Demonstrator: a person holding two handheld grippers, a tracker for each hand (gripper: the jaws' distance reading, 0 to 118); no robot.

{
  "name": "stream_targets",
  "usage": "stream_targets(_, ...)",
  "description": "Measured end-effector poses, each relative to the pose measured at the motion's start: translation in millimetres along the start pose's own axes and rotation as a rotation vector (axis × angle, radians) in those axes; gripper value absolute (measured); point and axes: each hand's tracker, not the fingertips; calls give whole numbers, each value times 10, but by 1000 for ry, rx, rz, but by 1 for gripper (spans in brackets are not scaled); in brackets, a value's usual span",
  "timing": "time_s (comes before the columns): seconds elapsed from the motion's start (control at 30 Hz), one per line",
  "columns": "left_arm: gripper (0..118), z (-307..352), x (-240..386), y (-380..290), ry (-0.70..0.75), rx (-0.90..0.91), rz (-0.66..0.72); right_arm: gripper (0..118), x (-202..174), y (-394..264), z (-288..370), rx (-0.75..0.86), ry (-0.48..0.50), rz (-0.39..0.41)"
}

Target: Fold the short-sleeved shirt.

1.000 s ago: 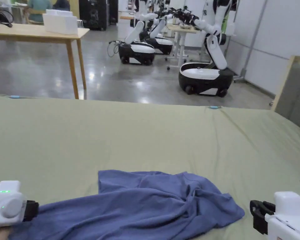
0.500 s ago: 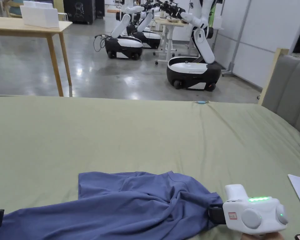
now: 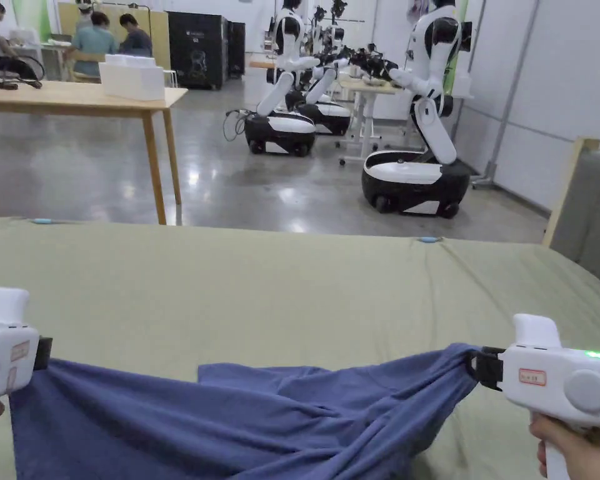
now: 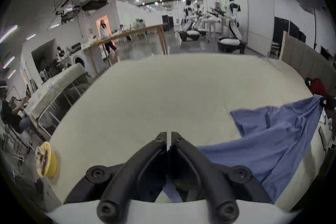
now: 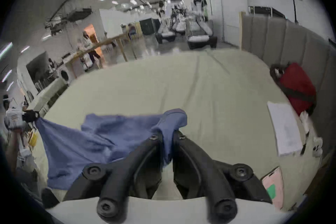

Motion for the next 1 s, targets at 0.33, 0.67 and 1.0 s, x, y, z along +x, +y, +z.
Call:
stream_targets(0.33,0,534,-141,1303,47,247,31,11,-304,1523,792,300,-46,97)
stream_targets(0.67,0,427,-205,2288,30,377,134,11,-259,2427,910,437,-143,77)
stream_targets(1.0,0,-440,63,1732,65,328,126,11,-82,1844,56,393,-182,53)
